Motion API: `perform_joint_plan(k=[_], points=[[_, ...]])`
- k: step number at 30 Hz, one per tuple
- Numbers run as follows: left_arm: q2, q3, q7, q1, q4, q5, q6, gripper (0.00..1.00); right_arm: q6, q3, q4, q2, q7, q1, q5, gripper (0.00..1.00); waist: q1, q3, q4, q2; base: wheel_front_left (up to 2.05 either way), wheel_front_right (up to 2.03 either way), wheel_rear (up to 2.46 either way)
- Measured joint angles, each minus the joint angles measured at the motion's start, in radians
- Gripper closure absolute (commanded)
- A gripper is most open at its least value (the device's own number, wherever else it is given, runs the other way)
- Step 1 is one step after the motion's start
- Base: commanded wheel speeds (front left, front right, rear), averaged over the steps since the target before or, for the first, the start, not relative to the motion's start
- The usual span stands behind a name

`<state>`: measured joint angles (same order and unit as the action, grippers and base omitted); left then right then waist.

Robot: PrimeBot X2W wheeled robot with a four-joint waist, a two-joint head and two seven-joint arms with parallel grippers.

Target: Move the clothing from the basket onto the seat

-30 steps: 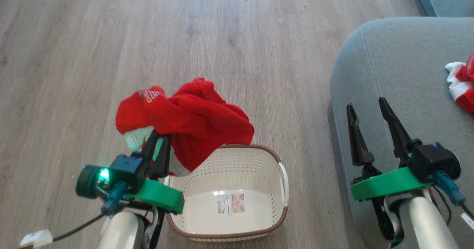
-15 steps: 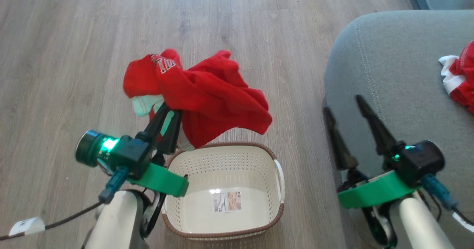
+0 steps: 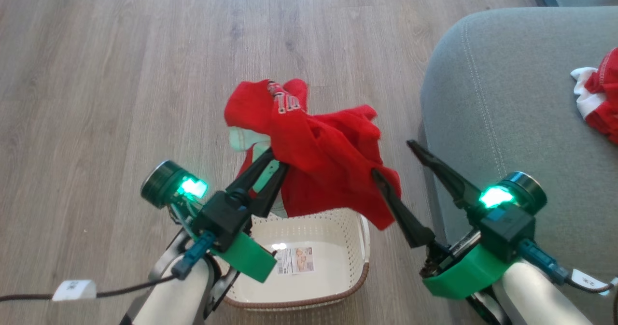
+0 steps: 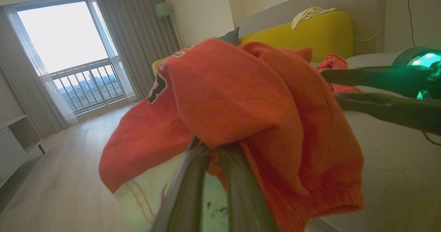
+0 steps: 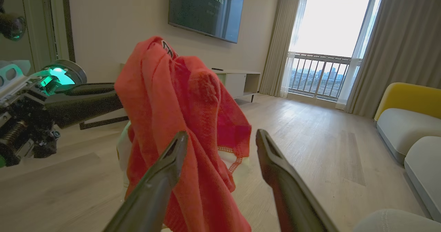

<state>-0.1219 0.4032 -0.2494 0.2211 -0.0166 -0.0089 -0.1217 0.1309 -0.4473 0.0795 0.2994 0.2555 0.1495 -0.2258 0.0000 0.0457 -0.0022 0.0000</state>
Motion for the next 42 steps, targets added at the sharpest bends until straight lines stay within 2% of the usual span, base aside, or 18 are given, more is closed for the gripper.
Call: perform_joint_plan(k=[6, 12, 24, 30, 31, 32, 33, 42], points=[[-0.013, 0.042, 0.0, 0.013, -0.004, 0.009, -0.007, 1.0, 0.0, -0.119, -0.002, 0.081, 0.0, 0.053, -0.021, 0.0, 0.0, -0.005, 0.007, 0.0, 0.0, 0.0, 0.0], [-0.015, 0.072, 0.0, 0.027, 0.0, 0.009, -0.007, 1.0, 0.0, -0.172, -0.022, 0.113, 0.0, 0.1, -0.03, 0.0, 0.0, -0.014, 0.011, 0.0, 0.0, 0.0, 0.0], [-0.026, 0.189, -0.007, 0.032, 0.021, 0.008, -0.008, 1.0, 0.0, -0.266, -0.101, 0.122, 0.0, 0.171, -0.03, 0.0, 0.0, -0.028, 0.018, 0.0, 0.0, 0.0, 0.0], [-0.026, 0.229, -0.007, 0.052, 0.032, -0.009, -0.008, 1.0, 0.0, -0.275, -0.138, 0.103, 0.0, 0.193, -0.027, 0.02, 0.0, -0.031, 0.028, 0.0, 0.0, 0.0, 0.0], [-0.026, 0.234, -0.007, 0.053, 0.032, -0.009, -0.008, 1.0, 0.0, -0.275, -0.146, 0.097, 0.0, 0.193, -0.027, 0.52, 0.0, -0.029, 0.03, 0.0, 0.0, 0.0, 0.0], [-0.026, 0.24, -0.007, 0.053, 0.033, -0.009, -0.008, 1.0, 0.0, -0.274, -0.155, 0.091, 0.0, 0.193, -0.027, 0.71, 0.0, -0.028, 0.032, 0.0, 0.0, 0.0, 0.0], [-0.026, 0.243, -0.007, 0.053, 0.034, -0.009, -0.008, 1.0, 0.0, -0.273, -0.162, 0.085, 0.0, 0.193, -0.027, 1.0, 0.0, -0.028, 0.034, 0.0, 0.0, 0.0, 0.0], [-0.024, 0.24, -0.007, 0.067, 0.034, -0.03, -0.008, 1.0, 0.001, -0.22, -0.175, 0.044, 0.0, 0.189, -0.027, 1.0, 0.0, -0.025, 0.052, 0.0, 0.0, 0.0, 0.0]])
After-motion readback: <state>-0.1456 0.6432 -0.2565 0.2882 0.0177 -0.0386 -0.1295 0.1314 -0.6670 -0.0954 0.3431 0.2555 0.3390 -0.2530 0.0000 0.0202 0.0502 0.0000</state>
